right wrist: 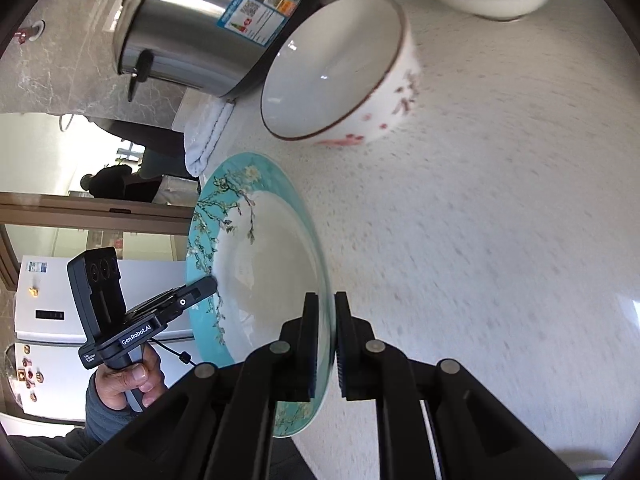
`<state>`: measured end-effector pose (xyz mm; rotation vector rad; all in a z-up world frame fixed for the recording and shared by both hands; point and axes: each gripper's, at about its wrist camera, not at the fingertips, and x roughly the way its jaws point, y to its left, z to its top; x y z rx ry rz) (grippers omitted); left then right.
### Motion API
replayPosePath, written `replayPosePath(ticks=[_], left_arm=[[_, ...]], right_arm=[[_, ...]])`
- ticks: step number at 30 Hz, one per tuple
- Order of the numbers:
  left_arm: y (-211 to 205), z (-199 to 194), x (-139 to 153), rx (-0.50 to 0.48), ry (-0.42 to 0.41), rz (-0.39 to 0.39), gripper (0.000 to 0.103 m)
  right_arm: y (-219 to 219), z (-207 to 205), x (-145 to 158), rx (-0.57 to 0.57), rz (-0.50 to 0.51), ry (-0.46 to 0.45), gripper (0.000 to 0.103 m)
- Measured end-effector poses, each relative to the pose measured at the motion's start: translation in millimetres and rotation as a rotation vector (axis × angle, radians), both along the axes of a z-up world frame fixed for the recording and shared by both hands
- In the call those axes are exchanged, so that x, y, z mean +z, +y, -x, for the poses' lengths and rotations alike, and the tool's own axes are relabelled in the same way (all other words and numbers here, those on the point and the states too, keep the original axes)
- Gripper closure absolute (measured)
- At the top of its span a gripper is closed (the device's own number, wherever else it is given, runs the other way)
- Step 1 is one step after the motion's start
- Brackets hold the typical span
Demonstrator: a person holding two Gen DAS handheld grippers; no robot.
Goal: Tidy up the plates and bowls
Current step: 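Lift the large teal plate with both tools, then carry the large teal floral plate over the plate stack and lower it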
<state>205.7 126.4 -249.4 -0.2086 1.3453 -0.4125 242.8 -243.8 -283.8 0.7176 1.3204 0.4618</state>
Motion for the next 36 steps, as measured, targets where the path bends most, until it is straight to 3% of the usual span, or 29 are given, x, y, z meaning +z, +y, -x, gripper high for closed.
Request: replayPosePath(ticks=[9,21,30,36], left_arm=[[-61,37,25,-0.119,0.01,0.046,0.091],[-186,103,47,-0.356,0.008,0.083,0.09],[-258,155,34,-0.476,0.042,0.064,0.091],[-283,170,22,-0.52,0.04,0.037,0.09]], right_arm=[[-45,60,24,-0.122,0.011,0.005,0.091],[-132,204,39,-0.376,0.002,0.006,0.091],[-171,288,19,-0.521,-0.027,0.035,0.091],[-182,311,9,-0.564,-0.03,0.043,0.091]])
